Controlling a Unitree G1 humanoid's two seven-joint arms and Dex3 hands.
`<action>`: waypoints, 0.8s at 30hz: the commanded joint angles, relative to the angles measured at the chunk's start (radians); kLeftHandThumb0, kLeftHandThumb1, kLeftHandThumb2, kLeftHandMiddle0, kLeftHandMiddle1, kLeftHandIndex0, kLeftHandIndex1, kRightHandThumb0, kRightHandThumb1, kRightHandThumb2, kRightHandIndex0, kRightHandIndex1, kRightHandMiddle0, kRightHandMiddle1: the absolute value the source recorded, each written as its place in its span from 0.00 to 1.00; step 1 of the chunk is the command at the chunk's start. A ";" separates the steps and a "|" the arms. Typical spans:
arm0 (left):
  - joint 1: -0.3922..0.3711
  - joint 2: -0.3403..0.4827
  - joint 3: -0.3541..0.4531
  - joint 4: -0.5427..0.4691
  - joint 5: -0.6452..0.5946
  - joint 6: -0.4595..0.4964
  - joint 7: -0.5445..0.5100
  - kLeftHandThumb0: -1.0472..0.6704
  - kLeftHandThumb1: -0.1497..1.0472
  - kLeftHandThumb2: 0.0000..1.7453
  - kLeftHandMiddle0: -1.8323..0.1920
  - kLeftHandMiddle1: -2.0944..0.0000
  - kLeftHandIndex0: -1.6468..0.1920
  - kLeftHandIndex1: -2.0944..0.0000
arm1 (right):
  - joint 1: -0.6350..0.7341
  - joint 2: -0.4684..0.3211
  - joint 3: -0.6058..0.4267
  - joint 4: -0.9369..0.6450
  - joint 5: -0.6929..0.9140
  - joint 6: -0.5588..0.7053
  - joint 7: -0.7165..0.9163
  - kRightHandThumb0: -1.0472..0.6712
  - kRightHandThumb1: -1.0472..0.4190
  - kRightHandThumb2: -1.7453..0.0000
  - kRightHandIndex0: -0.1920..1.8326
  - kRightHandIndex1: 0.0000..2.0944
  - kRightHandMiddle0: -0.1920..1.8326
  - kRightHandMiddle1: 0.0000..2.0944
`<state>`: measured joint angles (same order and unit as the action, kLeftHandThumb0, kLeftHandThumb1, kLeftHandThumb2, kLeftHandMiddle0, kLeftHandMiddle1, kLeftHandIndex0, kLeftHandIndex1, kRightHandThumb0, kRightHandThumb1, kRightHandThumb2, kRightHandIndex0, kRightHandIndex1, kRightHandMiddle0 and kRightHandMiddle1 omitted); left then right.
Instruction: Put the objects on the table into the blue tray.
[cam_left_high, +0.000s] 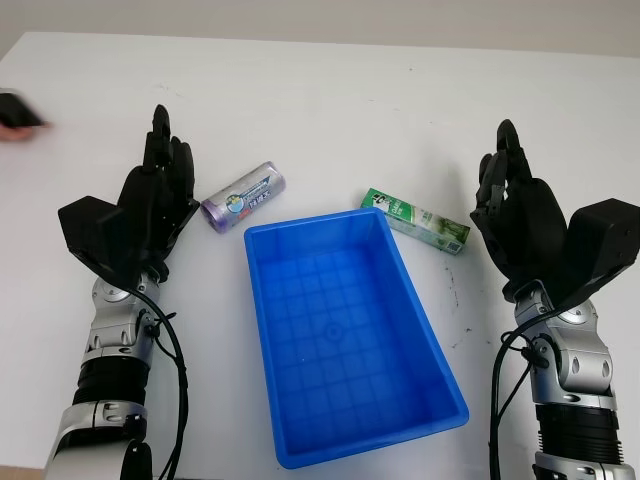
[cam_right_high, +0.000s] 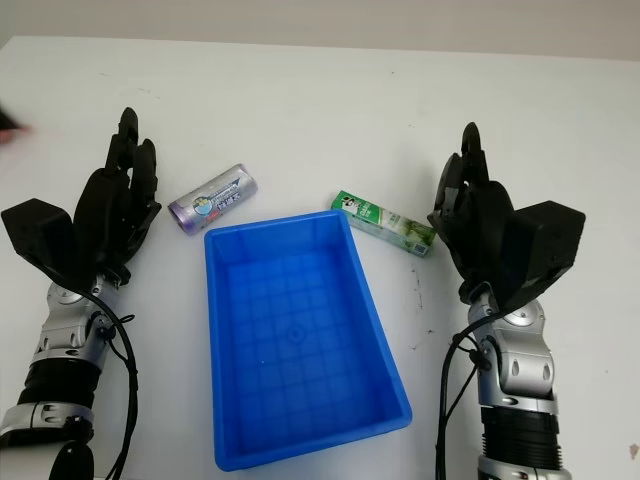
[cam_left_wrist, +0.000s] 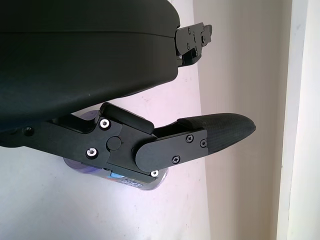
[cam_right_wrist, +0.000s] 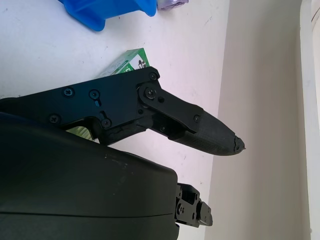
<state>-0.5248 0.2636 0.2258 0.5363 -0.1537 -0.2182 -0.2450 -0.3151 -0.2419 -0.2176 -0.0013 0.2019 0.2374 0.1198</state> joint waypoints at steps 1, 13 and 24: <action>0.001 0.003 -0.002 -0.013 -0.005 -0.008 -0.001 0.14 1.00 0.37 1.00 1.00 1.00 1.00 | 0.007 -0.008 -0.001 -0.011 -0.005 -0.015 0.006 0.18 0.00 0.52 0.00 0.00 0.00 0.00; -0.034 -0.012 -0.018 0.044 -0.001 -0.019 0.007 0.14 1.00 0.37 1.00 1.00 1.00 1.00 | -0.057 -0.053 -0.011 -0.013 -0.034 0.013 -0.001 0.22 0.00 0.65 0.00 0.00 0.00 0.00; -0.023 -0.009 -0.018 0.054 0.007 -0.045 0.014 0.13 1.00 0.38 1.00 1.00 1.00 1.00 | -0.178 -0.266 0.072 -0.127 -0.340 0.054 -0.017 0.31 0.12 0.98 0.21 0.15 0.03 0.39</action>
<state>-0.5467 0.2485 0.2085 0.5880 -0.1485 -0.2525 -0.2313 -0.4841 -0.4716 -0.1620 -0.1036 -0.1099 0.2859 0.0975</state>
